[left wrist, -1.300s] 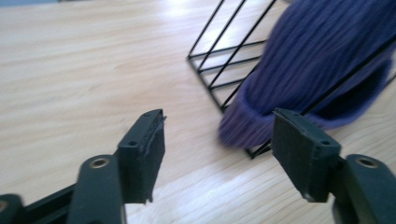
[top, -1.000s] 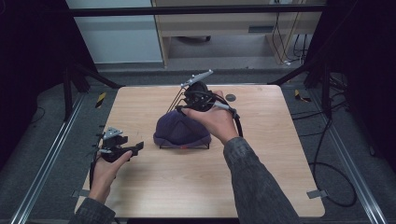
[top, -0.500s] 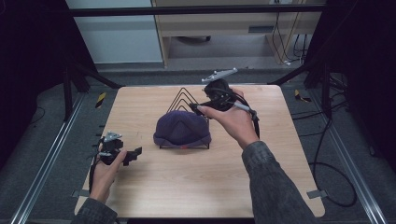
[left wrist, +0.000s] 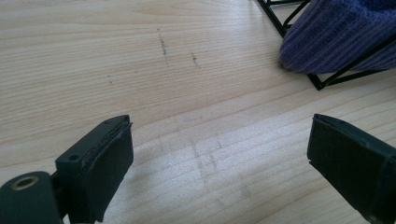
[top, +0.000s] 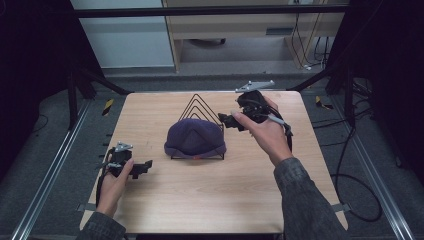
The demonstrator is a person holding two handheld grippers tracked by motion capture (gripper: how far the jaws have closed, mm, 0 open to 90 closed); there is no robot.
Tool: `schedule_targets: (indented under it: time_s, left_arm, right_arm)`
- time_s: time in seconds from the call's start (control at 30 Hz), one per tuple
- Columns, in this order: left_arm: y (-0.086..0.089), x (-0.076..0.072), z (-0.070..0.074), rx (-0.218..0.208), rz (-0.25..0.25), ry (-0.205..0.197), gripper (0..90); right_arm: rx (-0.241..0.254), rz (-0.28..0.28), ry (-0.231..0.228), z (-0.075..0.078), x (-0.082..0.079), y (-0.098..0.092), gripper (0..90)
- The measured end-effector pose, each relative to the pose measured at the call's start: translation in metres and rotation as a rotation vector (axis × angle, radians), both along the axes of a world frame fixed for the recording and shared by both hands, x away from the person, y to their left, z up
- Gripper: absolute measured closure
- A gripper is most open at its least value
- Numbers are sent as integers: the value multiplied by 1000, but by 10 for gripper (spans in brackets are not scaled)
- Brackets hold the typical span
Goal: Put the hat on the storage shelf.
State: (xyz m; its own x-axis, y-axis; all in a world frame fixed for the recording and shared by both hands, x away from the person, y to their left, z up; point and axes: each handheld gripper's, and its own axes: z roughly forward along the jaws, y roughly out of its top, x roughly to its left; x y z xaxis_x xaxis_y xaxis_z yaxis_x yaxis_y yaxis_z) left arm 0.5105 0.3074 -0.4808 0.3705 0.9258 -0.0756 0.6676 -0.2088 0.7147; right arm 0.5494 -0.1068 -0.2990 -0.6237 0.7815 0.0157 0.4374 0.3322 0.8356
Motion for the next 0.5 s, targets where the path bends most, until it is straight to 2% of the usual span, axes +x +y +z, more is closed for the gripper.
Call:
schedule_targets:
  time_s: [0.13,0.23,0.3,0.5]
  left_arm:
    - [2,0,0,10,0,-3,65]
    - [2,-1,0,17,-2,-8,65]
    - [3,-1,0,17,-2,-13,65]
    - [3,-1,-2,32,-5,-22,66]
  right_arm:
    - [9,-18,3,-5,-3,-14,88]
    - [-2,-44,14,-12,-5,-27,117]
    - [-17,-56,18,-20,-7,-38,132]
    - [-21,-101,43,-46,-10,-65,132]
